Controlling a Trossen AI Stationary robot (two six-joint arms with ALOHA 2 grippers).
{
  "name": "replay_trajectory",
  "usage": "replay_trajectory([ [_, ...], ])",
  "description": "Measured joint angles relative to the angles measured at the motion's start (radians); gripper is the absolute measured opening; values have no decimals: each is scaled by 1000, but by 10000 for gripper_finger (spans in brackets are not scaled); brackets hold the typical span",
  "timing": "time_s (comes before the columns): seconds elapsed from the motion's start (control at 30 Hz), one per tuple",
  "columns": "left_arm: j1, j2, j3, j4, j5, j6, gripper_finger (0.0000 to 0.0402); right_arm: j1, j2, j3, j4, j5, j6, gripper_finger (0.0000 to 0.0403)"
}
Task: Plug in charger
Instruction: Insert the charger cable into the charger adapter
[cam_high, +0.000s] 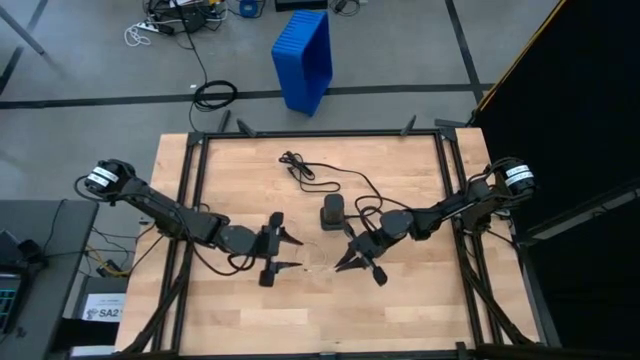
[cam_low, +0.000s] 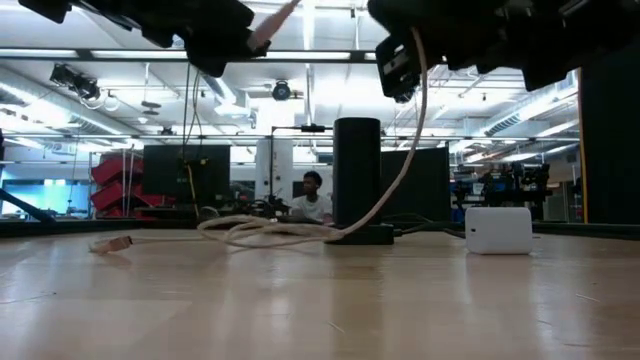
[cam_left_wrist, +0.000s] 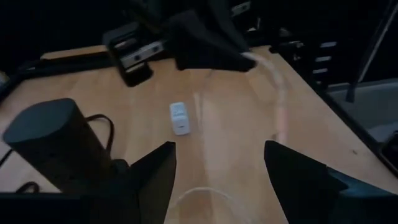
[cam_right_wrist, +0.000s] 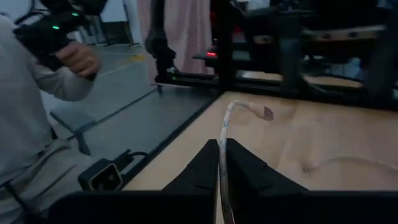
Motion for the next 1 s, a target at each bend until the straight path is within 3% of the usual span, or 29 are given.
replay_trajectory([
  [0.33, 0, 3, 0, -41, 2, -145, 227, -5, 0, 0, -18, 72, 3, 0],
  [0.73, 6, 59, 0, -42, 2, -190, 227, -33, 1, 1, -58, 96, 28, 0],
  [1.0, 48, 124, 87, -169, 0, -201, 227, -36, 1, 1, -60, 100, 38, 0],
])
